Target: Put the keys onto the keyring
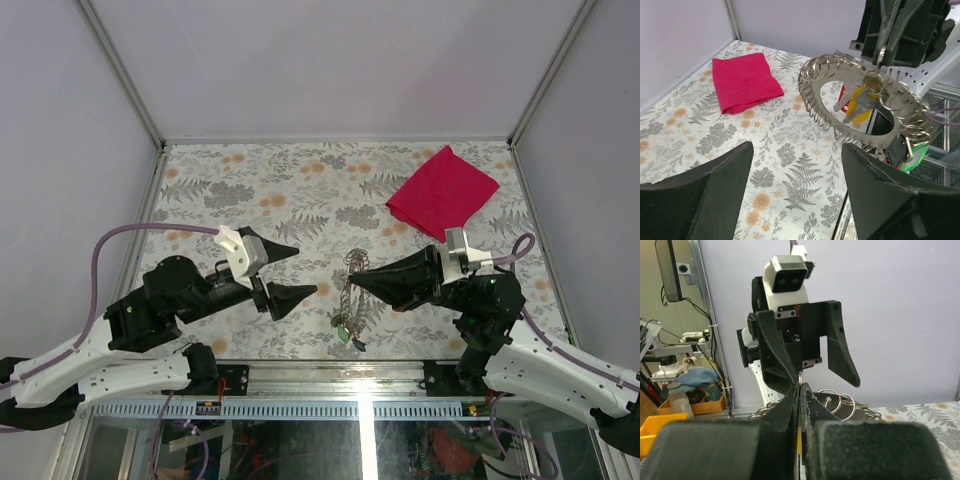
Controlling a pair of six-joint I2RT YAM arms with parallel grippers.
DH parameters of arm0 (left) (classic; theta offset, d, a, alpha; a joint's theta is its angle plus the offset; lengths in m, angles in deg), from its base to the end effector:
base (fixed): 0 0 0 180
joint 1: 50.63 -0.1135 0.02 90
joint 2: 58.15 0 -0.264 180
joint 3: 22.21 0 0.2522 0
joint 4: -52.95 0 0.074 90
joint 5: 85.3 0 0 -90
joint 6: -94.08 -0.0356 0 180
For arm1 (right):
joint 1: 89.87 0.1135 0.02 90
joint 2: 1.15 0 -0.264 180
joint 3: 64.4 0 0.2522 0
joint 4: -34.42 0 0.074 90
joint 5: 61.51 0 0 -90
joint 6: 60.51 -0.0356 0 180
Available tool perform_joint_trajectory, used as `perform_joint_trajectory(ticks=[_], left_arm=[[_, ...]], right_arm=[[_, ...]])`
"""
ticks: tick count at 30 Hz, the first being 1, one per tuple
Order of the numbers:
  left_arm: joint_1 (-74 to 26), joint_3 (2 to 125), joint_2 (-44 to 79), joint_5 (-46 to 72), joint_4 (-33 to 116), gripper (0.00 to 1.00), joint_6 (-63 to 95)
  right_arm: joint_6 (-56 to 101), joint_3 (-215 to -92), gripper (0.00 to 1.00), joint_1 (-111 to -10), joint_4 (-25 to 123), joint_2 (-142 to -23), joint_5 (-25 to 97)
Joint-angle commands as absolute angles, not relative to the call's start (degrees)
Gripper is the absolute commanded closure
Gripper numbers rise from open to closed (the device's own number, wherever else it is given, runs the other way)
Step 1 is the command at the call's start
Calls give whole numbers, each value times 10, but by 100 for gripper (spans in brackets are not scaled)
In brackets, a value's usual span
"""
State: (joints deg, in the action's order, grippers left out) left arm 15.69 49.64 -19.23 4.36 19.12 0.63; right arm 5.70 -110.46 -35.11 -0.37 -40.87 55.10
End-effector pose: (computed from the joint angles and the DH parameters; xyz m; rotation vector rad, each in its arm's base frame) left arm 0.0548 -0.1243 0.4147 0.9410 1.3581 -0.8441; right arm 0.0720 0.1295 0.3797 -0.7098 0.7617 1.4558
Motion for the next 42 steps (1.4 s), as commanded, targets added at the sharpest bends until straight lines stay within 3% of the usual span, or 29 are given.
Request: perform_joint_trajectory(ticks=[1, 15, 22, 30, 36, 42], left_arm=[[159, 459, -200, 30, 310, 23, -2], [160, 282, -215, 24, 600, 14, 9], [160, 260, -184, -5, 688, 12, 19], [160, 258, -155, 50, 736, 11, 63], [160, 265, -135, 36, 714, 21, 67], [159, 285, -118, 53, 679, 41, 71]], right_arm=[[78, -1156, 100, -351, 20, -391, 577], [58, -1209, 100, -351, 51, -397, 622], [39, -1213, 100, -351, 23, -413, 632], [29, -1215, 100, -351, 8, -425, 636], [14, -1218, 100, -351, -8, -434, 641], [8, -1214, 100, -350, -19, -437, 640]])
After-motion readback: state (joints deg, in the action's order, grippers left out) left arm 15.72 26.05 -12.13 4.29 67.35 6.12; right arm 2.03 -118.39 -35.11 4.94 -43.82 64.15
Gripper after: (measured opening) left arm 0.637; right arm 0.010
